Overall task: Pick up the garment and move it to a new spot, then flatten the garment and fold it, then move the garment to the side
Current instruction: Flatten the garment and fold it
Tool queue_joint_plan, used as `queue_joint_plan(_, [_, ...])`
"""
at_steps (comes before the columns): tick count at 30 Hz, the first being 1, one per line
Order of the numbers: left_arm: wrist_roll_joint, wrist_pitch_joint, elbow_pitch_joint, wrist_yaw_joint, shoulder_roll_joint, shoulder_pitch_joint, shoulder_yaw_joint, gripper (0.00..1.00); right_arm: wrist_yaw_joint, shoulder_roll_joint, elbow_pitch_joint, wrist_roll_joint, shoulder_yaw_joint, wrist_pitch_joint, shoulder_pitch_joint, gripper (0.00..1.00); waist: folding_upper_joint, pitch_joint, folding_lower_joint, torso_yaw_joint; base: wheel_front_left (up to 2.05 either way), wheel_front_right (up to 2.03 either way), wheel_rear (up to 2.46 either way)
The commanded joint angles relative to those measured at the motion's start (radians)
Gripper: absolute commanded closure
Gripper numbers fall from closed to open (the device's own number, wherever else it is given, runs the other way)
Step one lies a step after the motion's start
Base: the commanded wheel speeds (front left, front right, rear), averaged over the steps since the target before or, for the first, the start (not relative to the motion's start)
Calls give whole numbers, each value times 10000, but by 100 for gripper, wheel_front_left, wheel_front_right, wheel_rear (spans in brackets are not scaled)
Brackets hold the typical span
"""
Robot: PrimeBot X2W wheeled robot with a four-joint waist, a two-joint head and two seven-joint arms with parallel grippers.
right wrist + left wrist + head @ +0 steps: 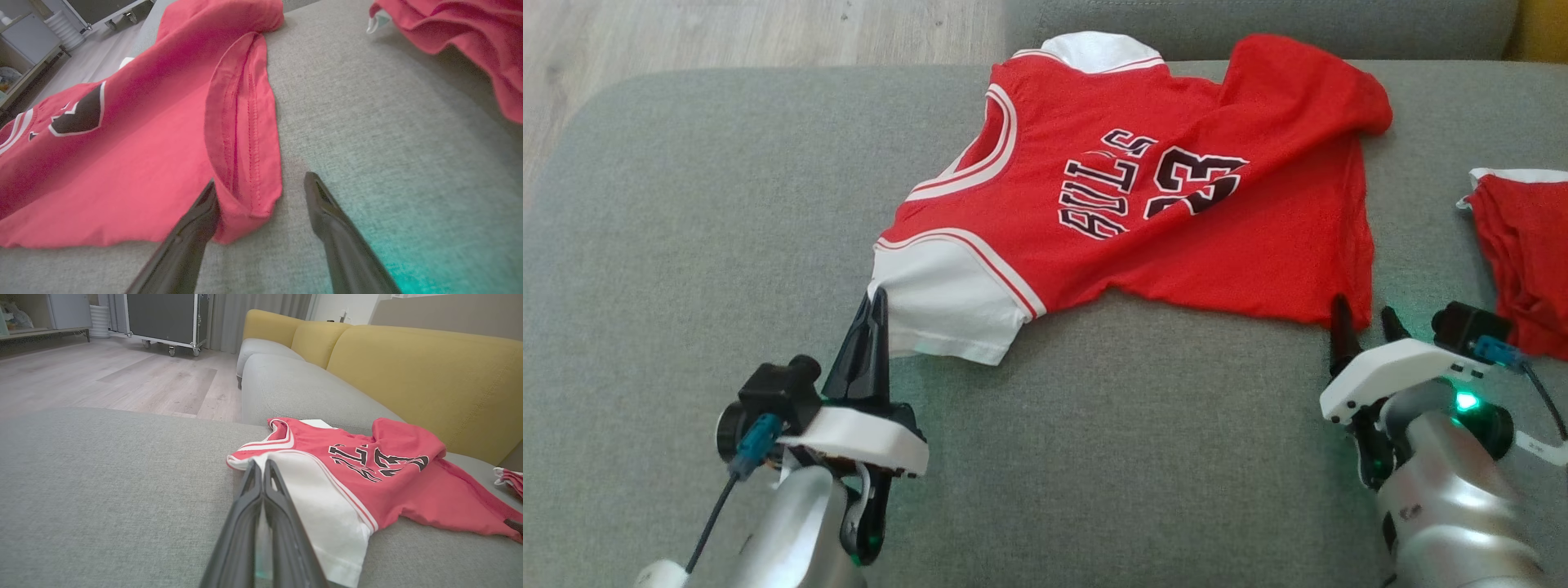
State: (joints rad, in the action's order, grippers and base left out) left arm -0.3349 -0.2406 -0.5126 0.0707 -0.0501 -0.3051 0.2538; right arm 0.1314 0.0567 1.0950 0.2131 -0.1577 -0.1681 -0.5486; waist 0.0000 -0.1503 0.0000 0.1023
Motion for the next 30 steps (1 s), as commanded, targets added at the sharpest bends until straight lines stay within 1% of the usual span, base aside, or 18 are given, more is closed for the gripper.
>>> queue_joint_plan(1, [-67,-168,300,-110,-150,-134,-362,100,-7,-64,301,499,659,-85,-293,100,0,71,0,-21,0,0,0])
queue_joint_plan(4, [-120,-176,257,-237,-180,-82,-476,100,-7,-64,445,1396,1271,-164,-378,100,0,201,0,-80,0,0,0])
queue_joint_plan(6, [-187,-182,248,-300,-191,-35,-578,100,-7,-64,313,2090,1768,-172,-347,100,0,301,0,-143,0,0,0])
queue_joint_plan(8, [-342,-188,254,-316,-188,7,-726,100,-7,-64,-62,2844,2300,-175,-248,100,0,414,0,-224,0,0,0])
queue_joint_plan(11, [-591,-193,287,-301,-219,69,-964,100,-7,-64,-793,3593,2864,-316,-120,100,0,588,0,-404,0,0,0])
queue_joint_plan(14, [-922,-196,442,-249,-268,61,-1252,100,-7,-64,-1457,3679,3061,-491,-194,100,0,794,0,-601,0,0,0])
queue_joint_plan(16, [-1356,-128,654,-111,-247,-7,-1472,100,-7,-24,-1975,3563,3129,-553,-337,100,0,947,0,-722,0,0,0])
queue_joint_plan(18, [-1723,-21,973,36,-279,-153,-1647,100,-7,99,-2577,3482,3205,-562,-514,100,0,1112,0,-829,0,0,0])
queue_joint_plan(22, [-2207,264,1914,143,-503,-641,-1978,100,-7,447,-4026,3485,3509,-224,-903,100,0,1452,0,-1023,0,0,0])
queue_joint_plan(23, [-2207,264,1914,143,-503,-641,-1978,100,-7,447,-4026,3485,3509,-224,-903,100,0,1452,0,-1023,0,0,0])
queue_joint_plan(26, [-2389,536,2807,116,-713,-1099,-2167,100,-7,731,-5191,3727,3611,136,-1137,100,0,1699,0,-1150,0,0,0])
queue_joint_plan(29, [-2600,806,3752,-31,-888,-1552,-2440,100,-7,1202,-6398,3817,3960,389,-1309,100,0,1833,0,-1295,0,0,0])
queue_joint_plan(30, [-2670,885,4083,-100,-932,-1686,-2536,100,-7,1412,-6661,3686,3952,408,-1348,100,0,1870,0,-1339,0,0,0])
